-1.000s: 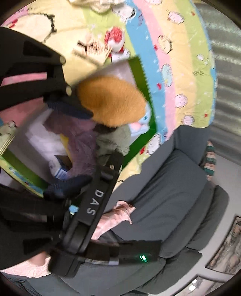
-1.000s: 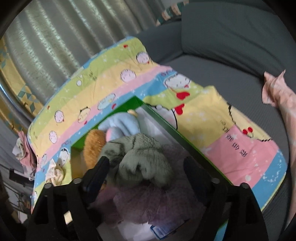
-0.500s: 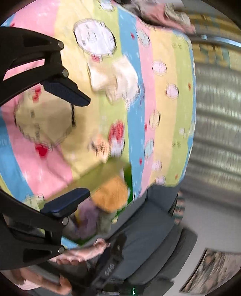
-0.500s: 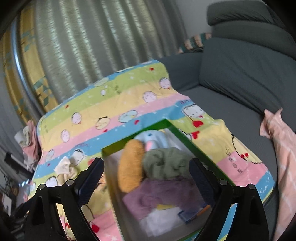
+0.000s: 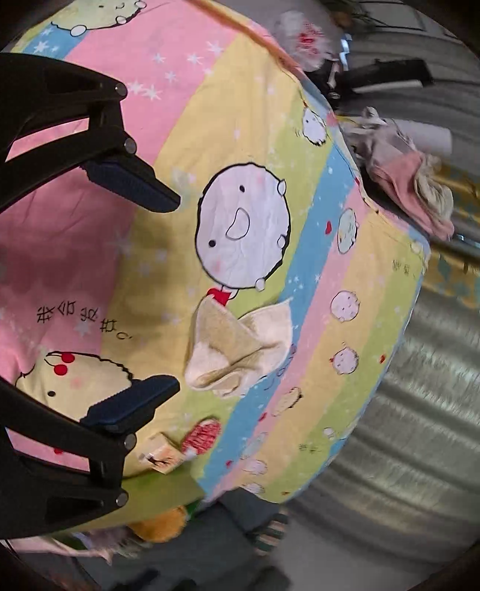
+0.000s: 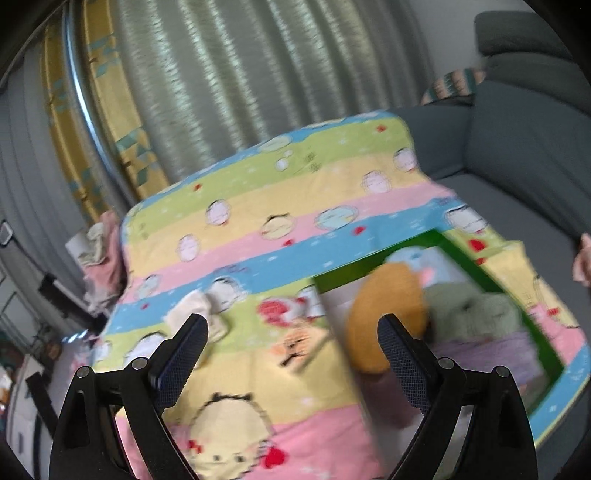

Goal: Organize soft objects
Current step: 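Move the right gripper to the cream towel and grasp it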

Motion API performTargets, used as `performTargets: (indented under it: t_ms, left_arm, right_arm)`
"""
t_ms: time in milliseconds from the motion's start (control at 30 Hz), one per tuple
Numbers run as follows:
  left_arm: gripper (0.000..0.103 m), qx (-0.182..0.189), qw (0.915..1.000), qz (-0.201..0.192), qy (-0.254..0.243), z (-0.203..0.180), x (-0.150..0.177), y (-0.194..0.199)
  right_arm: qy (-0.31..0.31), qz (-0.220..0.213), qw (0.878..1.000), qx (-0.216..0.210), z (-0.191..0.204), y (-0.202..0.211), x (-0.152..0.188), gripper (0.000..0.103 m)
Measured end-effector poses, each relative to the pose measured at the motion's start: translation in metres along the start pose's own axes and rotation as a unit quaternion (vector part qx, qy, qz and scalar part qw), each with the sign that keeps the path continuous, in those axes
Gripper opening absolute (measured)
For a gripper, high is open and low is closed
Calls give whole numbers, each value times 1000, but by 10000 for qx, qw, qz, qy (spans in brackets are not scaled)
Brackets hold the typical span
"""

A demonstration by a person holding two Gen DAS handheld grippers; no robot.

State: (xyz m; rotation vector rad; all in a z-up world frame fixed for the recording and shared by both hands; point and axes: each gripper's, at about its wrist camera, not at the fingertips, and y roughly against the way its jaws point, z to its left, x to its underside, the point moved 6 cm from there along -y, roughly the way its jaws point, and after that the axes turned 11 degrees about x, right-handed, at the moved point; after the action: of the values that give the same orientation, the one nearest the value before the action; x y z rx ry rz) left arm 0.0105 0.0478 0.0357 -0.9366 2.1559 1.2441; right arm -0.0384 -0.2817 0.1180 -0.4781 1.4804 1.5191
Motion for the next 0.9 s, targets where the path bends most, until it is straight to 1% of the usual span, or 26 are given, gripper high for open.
performTargets:
  t_ms: [67, 133, 167, 233, 300, 333, 367, 433, 467, 600, 667, 733, 800, 867, 900]
  left_arm:
    - [89, -97, 9999, -75, 77, 7, -3, 4]
    - [89, -262, 9994, -102, 184, 13, -6, 9]
    - [89, -269, 9991, -125, 304, 17, -6, 12]
    - [89, -152, 9988, -102, 459, 22, -6, 17]
    - [89, -86, 9984, -41, 549, 27, -7, 18]
    - [89, -118, 9984, -27, 556, 31, -7, 19]
    - [89, -215, 9982, -35, 562, 35, -8, 21]
    - [89, -356, 9977, -73, 576, 41, -10, 25]
    - [89, -402, 9973, -91, 613, 45, -11, 27]
    - [89, -282, 9963, -52, 805, 57, -12, 30]
    - [89, -295, 9958, -16, 870, 62, -13, 30]
    - [89, -375, 9956, 18, 860, 68, -14, 31]
    - [89, -432, 9955, 35, 839, 71, -16, 31]
    - [89, -433, 9955, 47, 847, 75, -17, 32]
    - [89, -408, 9954, 52, 864, 76, -17, 32]
  right_arm:
    - [54, 122, 9998, -116, 18, -7, 6, 93]
    - [177, 225, 9995, -91, 33, -13, 12, 93]
    - [279, 282, 9992, -65, 43, -18, 16, 93]
    - [411, 353, 9985, -59, 59, -23, 21, 93]
    - [490, 441, 9978, -111, 75, -29, 28, 93]
    - [497, 497, 9974, -129, 81, -33, 31, 93]
    - [471, 592, 9971, -121, 89, -39, 35, 93]
    - [432, 752, 9962, 36, 98, -49, 43, 93]
    - [453, 844, 9954, 26, 106, -55, 47, 93]
    - [554, 1449, 9871, -393, 143, -87, 65, 93]
    - [563, 1697, 9829, -433, 160, -105, 72, 93]
    - [594, 1850, 9799, -445, 174, -120, 76, 93]
    - [579, 1935, 9787, -369, 188, -140, 78, 93]
    - [760, 1813, 9804, -104, 199, -157, 77, 93]
    - [840, 1789, 9803, -37, 204, -165, 77, 93]
